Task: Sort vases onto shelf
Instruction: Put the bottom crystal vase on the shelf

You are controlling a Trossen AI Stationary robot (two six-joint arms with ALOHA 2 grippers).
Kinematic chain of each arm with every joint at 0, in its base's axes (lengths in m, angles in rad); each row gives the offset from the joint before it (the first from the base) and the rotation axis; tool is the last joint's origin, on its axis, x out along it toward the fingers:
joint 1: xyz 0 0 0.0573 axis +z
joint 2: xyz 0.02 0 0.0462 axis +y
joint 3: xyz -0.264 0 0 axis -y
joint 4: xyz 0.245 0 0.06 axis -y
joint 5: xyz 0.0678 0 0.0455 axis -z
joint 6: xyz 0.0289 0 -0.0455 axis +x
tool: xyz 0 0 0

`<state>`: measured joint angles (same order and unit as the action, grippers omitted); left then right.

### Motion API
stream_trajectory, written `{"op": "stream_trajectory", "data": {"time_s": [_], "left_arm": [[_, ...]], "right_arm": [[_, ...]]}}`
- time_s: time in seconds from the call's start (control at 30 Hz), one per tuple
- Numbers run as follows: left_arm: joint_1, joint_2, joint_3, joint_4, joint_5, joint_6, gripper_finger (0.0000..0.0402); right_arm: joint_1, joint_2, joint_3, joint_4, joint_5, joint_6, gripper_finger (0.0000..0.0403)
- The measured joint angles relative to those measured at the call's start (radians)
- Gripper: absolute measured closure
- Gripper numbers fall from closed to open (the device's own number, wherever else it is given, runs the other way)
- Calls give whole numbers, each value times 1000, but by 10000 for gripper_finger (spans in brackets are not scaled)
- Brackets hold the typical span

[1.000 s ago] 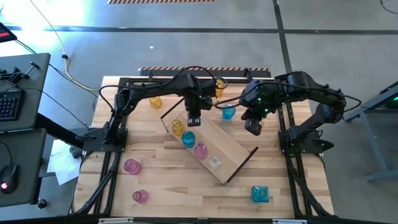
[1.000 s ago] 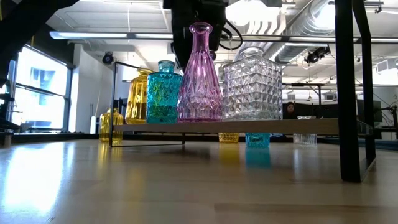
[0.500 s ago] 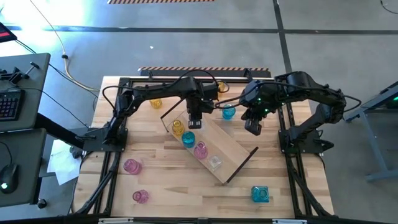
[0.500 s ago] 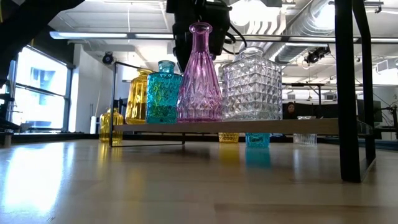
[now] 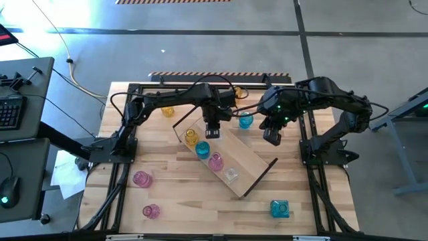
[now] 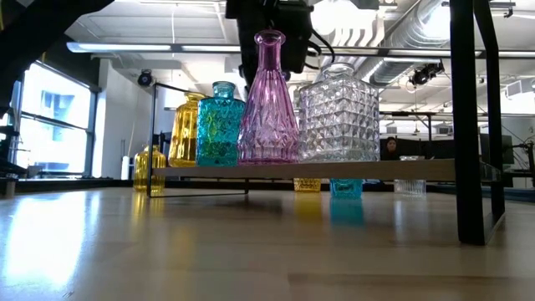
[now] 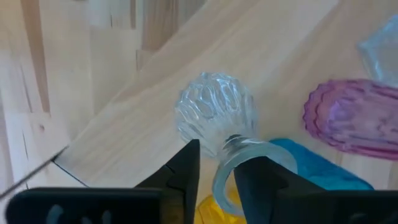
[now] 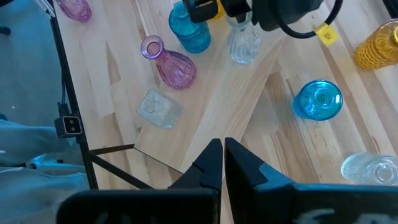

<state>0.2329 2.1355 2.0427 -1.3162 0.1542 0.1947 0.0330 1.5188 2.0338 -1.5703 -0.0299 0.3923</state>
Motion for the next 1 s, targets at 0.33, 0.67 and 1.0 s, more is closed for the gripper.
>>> {"op": "stream_trajectory", "data": {"time_s": [0.33, 0.67, 1.0], "left_arm": [[0, -7, 71, -17, 17, -1, 272], [0, -7, 73, -23, 19, -5, 270], [7, -57, 73, -14, 20, -10, 270]], "right_arm": [[0, 0, 0, 0, 0, 0, 403], [0, 0, 0, 0, 0, 11, 403], [0, 0, 0, 0, 0, 13, 403]]}}
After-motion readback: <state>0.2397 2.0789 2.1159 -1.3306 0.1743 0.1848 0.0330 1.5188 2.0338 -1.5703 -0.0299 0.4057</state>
